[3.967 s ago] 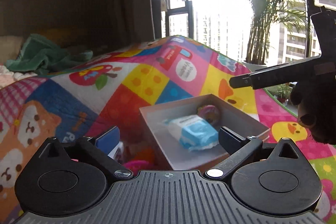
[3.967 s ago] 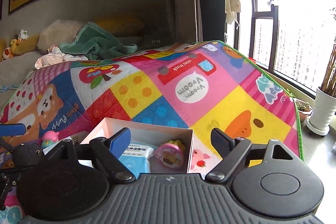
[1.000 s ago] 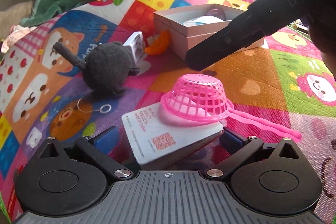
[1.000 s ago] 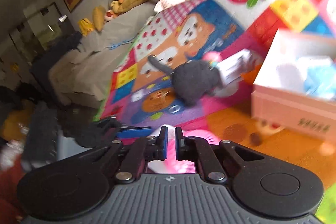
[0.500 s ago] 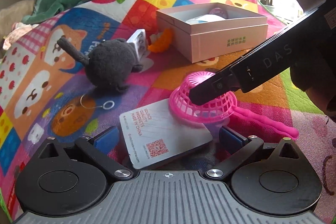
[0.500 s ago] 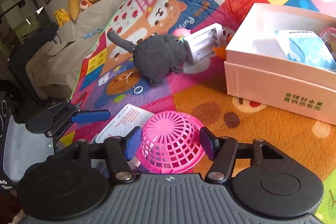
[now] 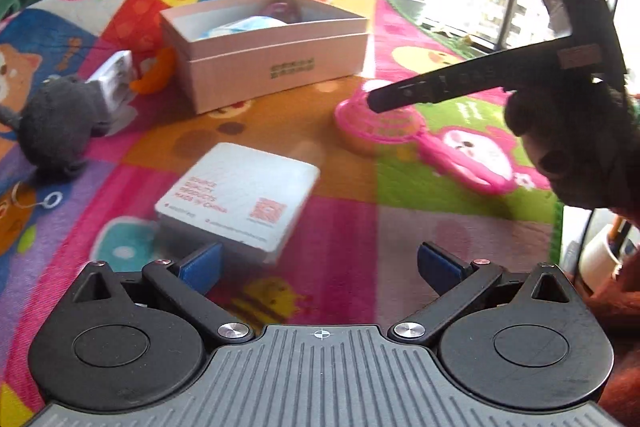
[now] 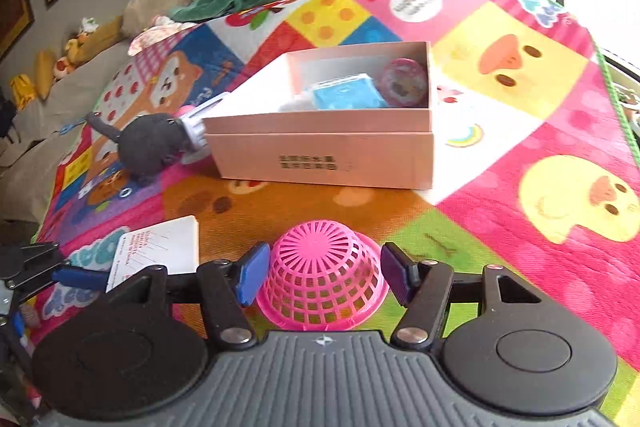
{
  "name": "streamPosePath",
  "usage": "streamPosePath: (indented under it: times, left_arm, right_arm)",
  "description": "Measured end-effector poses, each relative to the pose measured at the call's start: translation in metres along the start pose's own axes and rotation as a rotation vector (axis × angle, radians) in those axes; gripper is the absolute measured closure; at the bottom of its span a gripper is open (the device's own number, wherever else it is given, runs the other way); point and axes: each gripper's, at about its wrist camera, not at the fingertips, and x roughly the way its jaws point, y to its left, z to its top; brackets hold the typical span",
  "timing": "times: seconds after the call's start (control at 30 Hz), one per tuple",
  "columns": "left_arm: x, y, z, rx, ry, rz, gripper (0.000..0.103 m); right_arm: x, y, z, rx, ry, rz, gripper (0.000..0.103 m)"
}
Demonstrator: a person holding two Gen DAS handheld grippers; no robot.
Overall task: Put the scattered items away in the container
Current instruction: 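Lift the pink strainer with the right tool while left tool approaches the white card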
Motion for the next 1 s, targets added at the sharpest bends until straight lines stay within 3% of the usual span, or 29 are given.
streamPosePath:
  times: [0.13, 0.3, 0.4, 0.5, 0.63, 0.77, 0.87, 1.0]
  left_arm:
    - [-0.011, -0.017, 0.006, 0.107, -0.019, -0.005, 0.000]
    - [-0.025, -0.006, 0.018, 0.091, -0.053, 0.114, 0.000]
    - [-0.014, 0.008, 0.028, 0.041, -0.053, 0.152, 0.000]
    - [0.011, 0.019, 0.031, 0.017, 0.001, 0.186, 0.000]
    - [0.028, 0.025, 0.028, -0.015, 0.028, 0.190, 0.000]
    - [0.027, 0.016, 0.027, -0.024, 0.018, 0.166, 0.000]
    - [0.028, -0.001, 0.023, 0.006, 0.019, 0.188, 0.000]
    - [0.024, -0.010, 0.023, -0.057, 0.035, 0.175, 0.000]
  right_arm:
    - [0.001, -0.012, -0.011, 0.025, -0.020, -0.037, 0.017]
    - [0.009, -0.005, -0.019, -0.024, -0.030, -0.033, 0.000]
    - [0.013, 0.002, -0.018, -0.065, -0.013, -0.059, 0.000]
    - [0.012, 0.001, -0.019, -0.066, -0.013, -0.054, 0.000]
    - [0.009, -0.002, -0.021, -0.052, -0.023, -0.039, 0.000]
    - [0.003, -0.007, -0.023, -0.021, -0.031, 0.003, 0.000]
    - [-0.001, -0.011, -0.024, 0.016, -0.037, 0.024, 0.000]
    - [0.001, -0.008, -0.022, 0.012, -0.023, 0.008, 0.000]
